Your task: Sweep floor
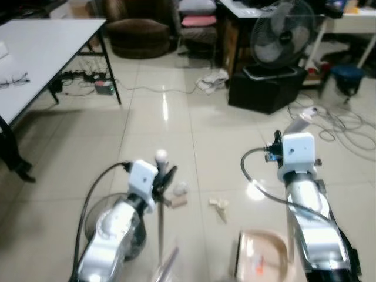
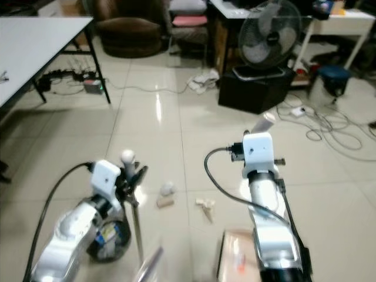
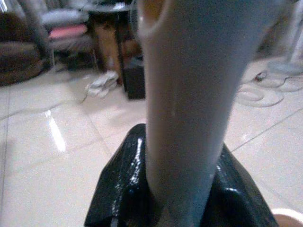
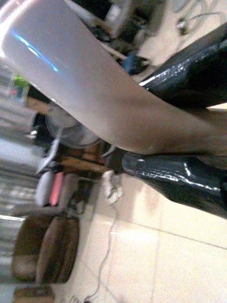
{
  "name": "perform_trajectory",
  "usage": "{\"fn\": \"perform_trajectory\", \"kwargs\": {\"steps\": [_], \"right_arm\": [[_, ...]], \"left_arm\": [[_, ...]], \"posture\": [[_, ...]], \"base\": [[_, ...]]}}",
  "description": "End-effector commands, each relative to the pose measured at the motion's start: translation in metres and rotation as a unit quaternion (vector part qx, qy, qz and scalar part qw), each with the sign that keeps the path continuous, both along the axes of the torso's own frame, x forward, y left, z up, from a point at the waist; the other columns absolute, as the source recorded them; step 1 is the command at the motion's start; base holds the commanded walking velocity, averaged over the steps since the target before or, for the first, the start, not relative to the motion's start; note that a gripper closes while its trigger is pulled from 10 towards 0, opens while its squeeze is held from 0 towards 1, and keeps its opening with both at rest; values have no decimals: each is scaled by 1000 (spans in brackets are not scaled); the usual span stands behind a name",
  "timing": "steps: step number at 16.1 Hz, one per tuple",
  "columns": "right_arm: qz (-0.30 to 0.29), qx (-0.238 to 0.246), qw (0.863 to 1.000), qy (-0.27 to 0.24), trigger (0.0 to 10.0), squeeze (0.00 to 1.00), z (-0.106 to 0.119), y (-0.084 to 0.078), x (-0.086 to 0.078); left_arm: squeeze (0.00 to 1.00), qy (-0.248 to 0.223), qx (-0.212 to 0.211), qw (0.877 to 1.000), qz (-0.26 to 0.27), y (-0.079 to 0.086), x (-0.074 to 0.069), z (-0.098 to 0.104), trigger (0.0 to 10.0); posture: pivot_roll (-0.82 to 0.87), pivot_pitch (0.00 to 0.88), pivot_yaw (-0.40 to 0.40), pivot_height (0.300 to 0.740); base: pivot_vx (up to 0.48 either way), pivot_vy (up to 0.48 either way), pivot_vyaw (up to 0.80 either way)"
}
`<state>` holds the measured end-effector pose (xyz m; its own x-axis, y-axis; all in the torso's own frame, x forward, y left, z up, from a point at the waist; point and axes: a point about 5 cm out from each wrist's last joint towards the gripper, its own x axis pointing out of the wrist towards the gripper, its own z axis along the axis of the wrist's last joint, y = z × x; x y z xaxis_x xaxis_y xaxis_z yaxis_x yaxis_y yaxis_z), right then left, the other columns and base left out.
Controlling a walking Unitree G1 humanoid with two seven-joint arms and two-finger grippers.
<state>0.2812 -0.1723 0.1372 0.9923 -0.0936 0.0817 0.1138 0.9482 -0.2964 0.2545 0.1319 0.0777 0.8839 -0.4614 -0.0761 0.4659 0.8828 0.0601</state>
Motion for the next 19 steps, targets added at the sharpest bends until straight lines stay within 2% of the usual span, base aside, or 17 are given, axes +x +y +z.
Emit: {"fn": "perform_trajectory", "kwargs": {"steps": [1, 5, 11, 14, 19], "right_arm": [[1, 7, 1000, -14, 10000, 0, 7, 1, -1], [-28, 14, 1000, -3, 10000, 0, 3, -11, -10], [-38, 9, 999, 1, 10000, 0, 1, -19, -16], [-45, 22, 999, 9, 10000, 0, -3, -23, -9], [-11, 54, 998, -17, 10000, 0, 5, -13, 2]], "left_arm": [[0, -20, 8, 1000, 9, 1, 2, 6, 10000], [0, -58, 13, 998, 34, 2, 1, 13, 10000], [0, -85, 13, 995, 52, -3, 1, 20, 10000], [0, -99, 13, 993, 67, -6, 11, 29, 10000], [0, -116, 21, 988, 96, -9, 22, 39, 10000]], "posture": [[-153, 0, 39, 740], [-170, 0, 51, 740], [-165, 0, 43, 740], [-147, 0, 31, 740], [-118, 0, -5, 740]], "base": [[0, 0, -800], [0, 0, -800], [354, 0, -800], [419, 0, -142], [433, 0, 0]]}}
